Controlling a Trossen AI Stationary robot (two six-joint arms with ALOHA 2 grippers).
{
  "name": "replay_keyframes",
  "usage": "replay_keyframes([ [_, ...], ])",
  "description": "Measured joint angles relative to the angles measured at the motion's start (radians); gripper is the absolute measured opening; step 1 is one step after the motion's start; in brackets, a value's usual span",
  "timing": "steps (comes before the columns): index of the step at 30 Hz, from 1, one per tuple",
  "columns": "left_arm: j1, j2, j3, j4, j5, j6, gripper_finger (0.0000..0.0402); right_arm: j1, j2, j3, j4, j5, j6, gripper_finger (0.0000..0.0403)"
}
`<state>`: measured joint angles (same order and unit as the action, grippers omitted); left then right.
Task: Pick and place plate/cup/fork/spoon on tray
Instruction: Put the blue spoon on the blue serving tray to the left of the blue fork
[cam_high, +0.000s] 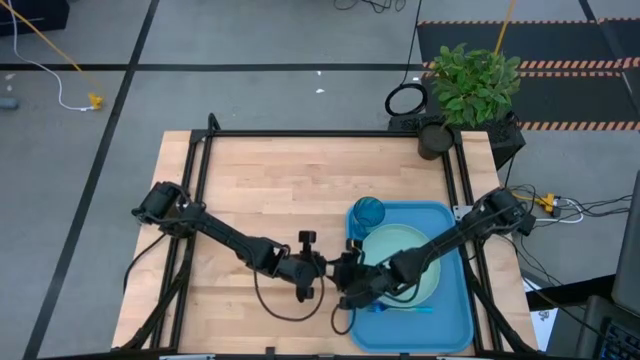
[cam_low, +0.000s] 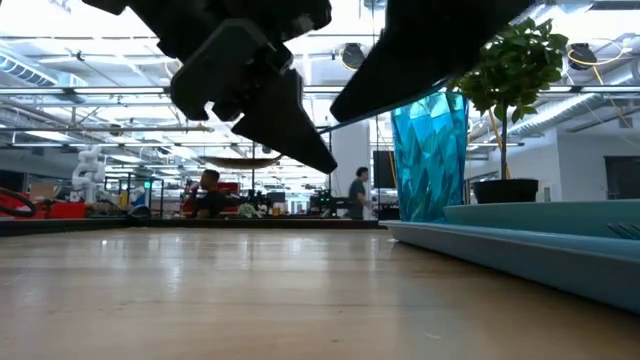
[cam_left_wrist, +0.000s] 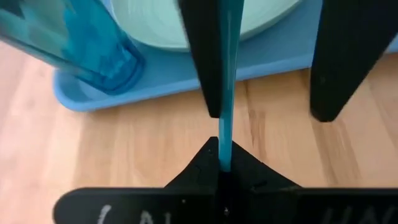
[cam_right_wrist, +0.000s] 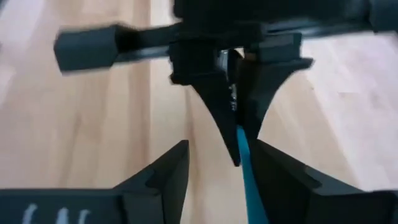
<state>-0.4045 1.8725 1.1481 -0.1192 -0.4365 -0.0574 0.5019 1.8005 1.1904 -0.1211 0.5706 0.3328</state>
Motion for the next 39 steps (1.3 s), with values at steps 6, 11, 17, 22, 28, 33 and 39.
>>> replay_keyframes([
  [6, -0.022, 0.000, 0.000, 0.000, -0.065, 0.058, 0.0006, -0.010, -0.013, 0.000, -0.028, -0.012, -0.008, 0.0174],
  [11, -0.025, 0.000, 0.000, 0.001, -0.089, 0.068, 0.0005, -0.010, -0.013, 0.000, -0.060, 0.003, -0.003, 0.0149],
  [17, -0.025, 0.000, 0.000, 0.009, -0.090, 0.077, 0.0010, -0.010, -0.012, 0.000, -0.058, 0.003, -0.005, 0.0097],
  [22, -0.026, 0.000, 0.000, 0.012, -0.089, 0.079, 0.0005, -0.011, -0.012, 0.000, -0.057, 0.004, -0.008, 0.0052],
  [28, -0.026, 0.000, 0.000, 0.012, -0.089, 0.076, 0.0007, -0.012, -0.012, 0.000, -0.058, 0.007, -0.017, 0.0022],
  [33, -0.028, 0.000, 0.000, 0.013, -0.089, 0.067, 0.0009, -0.012, -0.012, 0.000, -0.057, 0.008, -0.019, 0.0030],
  [39, -0.029, -0.002, 0.007, 0.019, -0.089, -0.016, 0.0074, -0.013, -0.012, 0.000, -0.056, 0.007, -0.029, 0.0031],
])
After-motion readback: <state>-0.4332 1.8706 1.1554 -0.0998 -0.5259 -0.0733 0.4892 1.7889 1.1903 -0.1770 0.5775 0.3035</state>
